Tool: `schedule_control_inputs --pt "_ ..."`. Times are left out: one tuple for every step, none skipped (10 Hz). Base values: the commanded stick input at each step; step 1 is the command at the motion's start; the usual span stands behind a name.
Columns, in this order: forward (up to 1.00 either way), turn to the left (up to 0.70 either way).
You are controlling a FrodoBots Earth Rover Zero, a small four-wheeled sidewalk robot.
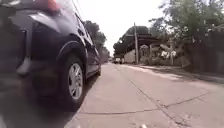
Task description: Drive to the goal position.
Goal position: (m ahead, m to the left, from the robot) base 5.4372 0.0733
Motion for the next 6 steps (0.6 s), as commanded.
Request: schedule_control_inputs --pt "1.0 0.0" --pt "1.0 0.0" --pt "1.0 0.0" --pt "1.0 0.0" --pt "1.0 0.0" --pt "1.0 0.0"
